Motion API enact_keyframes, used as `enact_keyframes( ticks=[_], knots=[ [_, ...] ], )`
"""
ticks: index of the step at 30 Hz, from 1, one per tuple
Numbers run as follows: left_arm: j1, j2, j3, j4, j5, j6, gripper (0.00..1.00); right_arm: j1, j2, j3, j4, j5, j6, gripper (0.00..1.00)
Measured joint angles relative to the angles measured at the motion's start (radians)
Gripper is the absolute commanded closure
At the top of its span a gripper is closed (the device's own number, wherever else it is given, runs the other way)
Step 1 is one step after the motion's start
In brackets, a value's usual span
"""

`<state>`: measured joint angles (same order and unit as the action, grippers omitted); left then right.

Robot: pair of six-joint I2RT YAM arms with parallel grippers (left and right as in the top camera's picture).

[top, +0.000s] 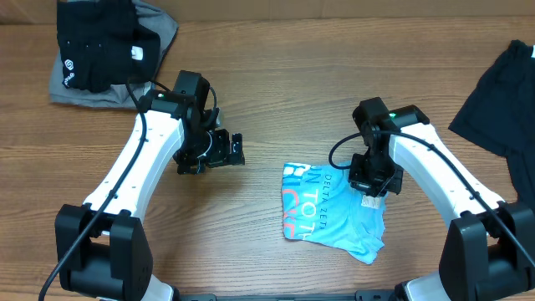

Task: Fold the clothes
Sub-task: 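Move the left gripper to the folded blue shirt and grasp it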

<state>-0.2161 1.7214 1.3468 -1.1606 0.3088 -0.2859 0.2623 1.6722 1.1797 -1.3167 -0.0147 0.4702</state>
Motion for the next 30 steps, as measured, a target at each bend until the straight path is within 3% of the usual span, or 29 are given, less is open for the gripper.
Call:
enact_keyframes(
  ticks=[3,7,9,10,11,12,13,23,30],
  knots=[
    [0.000,0.000,0.000,0.001,0.000,0.000,0.00,0.000,0.000,-0.003,0.000,0.006,-0.001,0.96],
    [-0.004,0.000,0.000,0.006,0.006,0.001,0.00,0.000,0.000,-0.016,-0.019,0.036,0.038,0.96],
    [-0.018,0.000,-0.001,0.017,0.033,0.009,0.00,-0.001,0.000,-0.016,-0.023,0.058,0.069,0.86],
    [-0.029,0.000,-0.005,0.030,0.053,0.014,0.00,-0.002,0.000,-0.016,-0.022,0.067,0.086,0.79],
    [-0.044,0.000,-0.013,0.048,0.077,0.021,0.00,-0.006,-0.001,-0.015,-0.022,0.072,0.098,0.54],
    [-0.058,0.000,-0.022,0.063,0.093,0.026,0.00,-0.010,-0.002,-0.012,-0.027,0.076,0.106,0.13],
    [-0.075,0.000,-0.035,0.083,0.111,0.029,0.00,-0.017,-0.003,-0.003,-0.038,0.081,0.109,0.00],
    [-0.265,0.001,-0.218,0.287,0.192,-0.046,0.00,-0.173,-0.122,0.258,-0.185,0.097,0.095,0.00],
    [-0.320,0.001,-0.315,0.504,0.257,-0.113,0.00,-0.190,-0.143,0.266,-0.205,0.097,0.068,0.00]
  ],
)
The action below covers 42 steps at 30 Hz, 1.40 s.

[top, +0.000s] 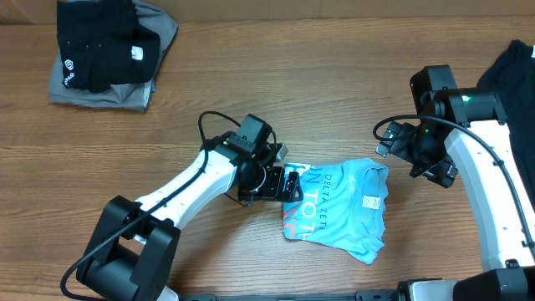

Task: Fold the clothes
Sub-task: 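Move the left gripper to the folded blue shirt and grasp it, then carry the blue shirt with the left gripper onto the grey stack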

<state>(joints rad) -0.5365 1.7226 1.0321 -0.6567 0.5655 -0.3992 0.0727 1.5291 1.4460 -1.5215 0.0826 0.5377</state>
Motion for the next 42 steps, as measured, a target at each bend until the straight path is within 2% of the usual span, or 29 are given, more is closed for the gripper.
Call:
enact_keyframes(
  ticks=[9,18,23,24,26,29,36,42],
  knots=[
    [0.000,0.069,-0.026,0.076,0.077,-0.037,0.00,0.000,0.000,0.000,0.000,0.000,-0.011,0.00],
    [-0.010,0.188,-0.016,0.175,0.303,-0.092,0.00,0.000,0.000,0.000,0.000,0.000,-0.011,0.00],
    [-0.046,0.219,-0.011,0.227,0.360,-0.148,0.02,0.000,0.000,0.000,0.002,0.000,-0.011,0.00],
    [-0.055,0.221,-0.011,0.237,0.363,-0.159,0.14,0.000,0.000,0.000,0.002,0.000,-0.011,0.00],
    [-0.074,0.226,-0.011,0.257,0.346,-0.178,0.43,0.000,0.000,0.000,0.002,0.000,-0.011,0.00],
    [-0.087,0.253,-0.016,0.292,0.309,-0.196,0.70,0.000,0.000,0.000,0.000,0.000,-0.011,0.00],
    [-0.062,0.268,-0.020,0.317,0.267,-0.206,0.95,0.000,0.000,0.000,0.000,0.000,-0.012,0.00],
    [0.052,0.275,0.027,0.254,0.238,-0.148,0.96,0.000,0.000,0.000,-0.005,0.000,-0.012,0.00]
  ],
)
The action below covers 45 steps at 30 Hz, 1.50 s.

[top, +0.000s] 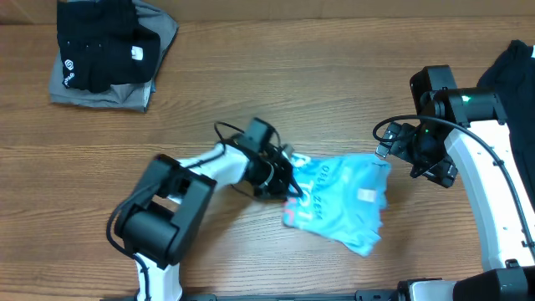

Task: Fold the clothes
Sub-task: 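Carry the blue shirt with the left gripper onto the grey stack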

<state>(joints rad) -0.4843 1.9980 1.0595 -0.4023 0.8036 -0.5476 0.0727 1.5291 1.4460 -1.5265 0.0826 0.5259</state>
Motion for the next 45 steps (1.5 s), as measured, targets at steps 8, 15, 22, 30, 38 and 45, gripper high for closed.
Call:
enact_keyframes(
  ticks=[8,15,22,30,38,45],
  knots=[
    [0.220,0.009,0.248,-0.243,-0.158,0.211,0.96,0.000,0.000,0.000,-0.008,0.000,-0.003,0.00],
    [0.380,0.021,0.488,-0.343,-0.340,0.388,0.96,0.000,0.000,0.000,-0.035,0.000,-0.003,0.00],
    [0.502,0.119,0.672,-0.342,-0.516,0.514,0.96,0.000,0.000,0.000,-0.060,0.000,-0.003,0.00],
    [0.568,0.306,0.808,-0.335,-0.671,0.609,0.96,0.000,0.000,0.000,-0.094,0.000,-0.002,0.00],
    [0.571,0.331,1.039,-0.455,-0.741,0.660,0.96,0.000,0.000,0.000,-0.097,0.000,-0.001,0.00],
    [0.571,0.331,1.328,-0.603,-0.761,0.663,0.93,0.000,0.000,0.000,-0.097,0.000,0.010,0.00]
  ],
)
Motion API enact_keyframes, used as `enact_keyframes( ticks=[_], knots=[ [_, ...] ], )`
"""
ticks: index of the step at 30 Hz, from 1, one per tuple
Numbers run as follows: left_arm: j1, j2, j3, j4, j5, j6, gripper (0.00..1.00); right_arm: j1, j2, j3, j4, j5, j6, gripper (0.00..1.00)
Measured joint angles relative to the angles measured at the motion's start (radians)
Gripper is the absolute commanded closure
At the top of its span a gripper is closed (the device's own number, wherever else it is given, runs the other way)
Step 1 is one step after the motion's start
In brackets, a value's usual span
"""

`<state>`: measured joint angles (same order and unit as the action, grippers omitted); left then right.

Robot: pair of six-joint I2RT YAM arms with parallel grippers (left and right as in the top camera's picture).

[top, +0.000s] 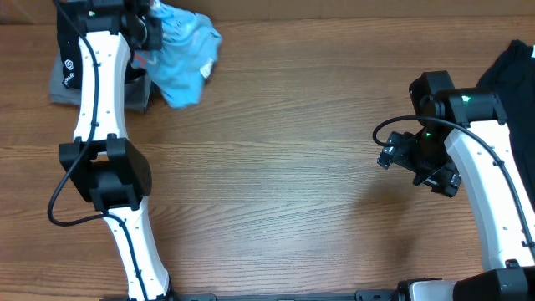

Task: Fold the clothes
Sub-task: 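Carry the blue shirt with the left gripper onto the grey stack, then release and press the blue shirt flat on the stack with the left gripper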

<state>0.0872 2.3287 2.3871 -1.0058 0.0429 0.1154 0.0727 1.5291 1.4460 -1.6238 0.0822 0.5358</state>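
The folded light-blue shirt (185, 50) hangs bunched at the far left of the table, partly over the stack of folded clothes (96, 79). My left gripper (149, 27) is shut on the shirt's left edge, with the arm stretched far back over the stack. A grey garment with a black one on top makes up that stack, and the left arm hides much of it. Well away on the right, my right gripper (387, 155) hovers over bare wood, open and holding nothing.
A heap of black clothes (506, 92) lies at the right edge of the table, behind the right arm. The left arm's links run down the left side from the stack to its base at the front.
My left gripper was at the table's middle, shut on the blue shirt's left edge. It is now at the far-left back with the shirt, by the stack. The right gripper sits slightly lower.
First the right gripper was on the folded blue shirt at the centre while the left waited open beside it. Then the right had let go and drawn back, and the left reached the shirt's left edge. It gripped and shifted the shirt, which now hangs at the stack.
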Motion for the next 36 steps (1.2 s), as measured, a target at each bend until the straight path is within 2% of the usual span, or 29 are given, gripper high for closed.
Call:
enact_keyframes(
  ticks=[3,8,16,26,31,36],
  knots=[
    [0.005,0.000,0.072,-0.012,-0.011,-0.005,0.94,0.000,0.000,0.000,-0.005,0.000,0.004,0.00],
    [0.043,0.000,0.090,-0.016,-0.018,-0.055,0.96,0.000,0.000,0.000,-0.018,0.000,0.008,0.00],
    [0.134,0.000,0.090,0.000,-0.017,-0.140,0.92,0.000,0.000,0.000,-0.016,-0.005,0.010,0.00],
    [0.200,0.000,0.090,0.069,-0.016,-0.143,0.91,0.000,0.000,0.000,-0.018,-0.009,0.010,0.00],
    [0.221,0.001,0.090,0.087,-0.015,-0.142,0.87,0.000,0.000,0.000,-0.018,-0.015,0.010,0.00],
    [0.233,0.049,0.090,0.144,-0.019,-0.142,0.87,0.000,0.000,0.000,-0.021,-0.015,0.010,0.00]
  ],
)
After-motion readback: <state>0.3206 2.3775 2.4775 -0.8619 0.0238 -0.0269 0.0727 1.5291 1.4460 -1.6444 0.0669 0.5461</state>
